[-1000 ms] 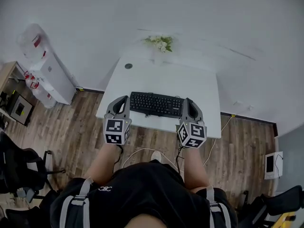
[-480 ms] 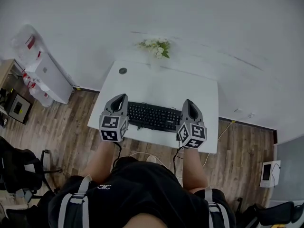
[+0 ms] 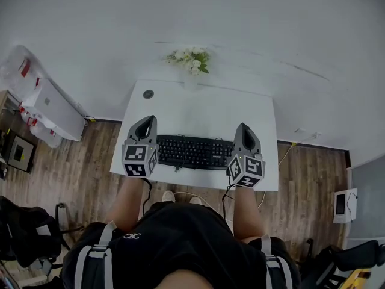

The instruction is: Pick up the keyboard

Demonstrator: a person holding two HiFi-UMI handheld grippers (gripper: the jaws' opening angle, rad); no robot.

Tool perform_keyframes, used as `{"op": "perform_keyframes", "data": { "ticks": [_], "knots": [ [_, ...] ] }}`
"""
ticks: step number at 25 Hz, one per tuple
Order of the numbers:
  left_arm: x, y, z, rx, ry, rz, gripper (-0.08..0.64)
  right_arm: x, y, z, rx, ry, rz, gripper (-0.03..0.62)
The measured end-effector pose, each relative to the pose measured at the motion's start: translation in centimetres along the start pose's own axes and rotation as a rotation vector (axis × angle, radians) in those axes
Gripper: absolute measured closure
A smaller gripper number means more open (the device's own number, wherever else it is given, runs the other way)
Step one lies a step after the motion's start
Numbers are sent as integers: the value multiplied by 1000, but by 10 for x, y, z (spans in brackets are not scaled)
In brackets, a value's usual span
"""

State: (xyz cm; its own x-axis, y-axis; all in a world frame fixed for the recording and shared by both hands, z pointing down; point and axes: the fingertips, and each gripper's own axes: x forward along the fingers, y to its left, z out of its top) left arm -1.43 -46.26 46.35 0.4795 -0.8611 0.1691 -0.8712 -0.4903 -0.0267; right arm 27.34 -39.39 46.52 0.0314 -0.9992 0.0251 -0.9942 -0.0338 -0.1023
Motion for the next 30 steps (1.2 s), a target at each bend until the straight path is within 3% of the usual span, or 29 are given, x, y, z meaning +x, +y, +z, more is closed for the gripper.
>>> {"op": "perform_keyframes", "data": {
  "ticks": [5, 8, 10, 14, 20, 23, 27, 30],
  "knots": [
    [12, 13, -12, -14, 45, -29, 544, 1, -8, -8, -19, 22, -28, 584],
    [21, 19, -39, -42, 138, -85, 372, 4, -20, -27, 32, 76, -15, 475],
    [25, 26, -60, -62, 196, -93, 351, 5, -33, -45, 42, 121, -20, 454],
    [27, 43, -101, -106, 291, -82, 348, 5, -53, -84, 16, 216, -27, 410],
    [30, 61, -156, -144, 413, -66, 348, 0, -76, -148, -46, 368, -51, 410],
    [33, 61, -184, -165, 475, -79, 348, -5, -88, -182, -18, 446, -77, 410],
    [36, 62, -228, -255, 570, -88, 348, -10, -98, -230, 40, 550, -101, 410],
    [35, 61, -257, -262, 638, -95, 348, -16, -106, -259, 83, 615, -125, 410]
  ]
}}
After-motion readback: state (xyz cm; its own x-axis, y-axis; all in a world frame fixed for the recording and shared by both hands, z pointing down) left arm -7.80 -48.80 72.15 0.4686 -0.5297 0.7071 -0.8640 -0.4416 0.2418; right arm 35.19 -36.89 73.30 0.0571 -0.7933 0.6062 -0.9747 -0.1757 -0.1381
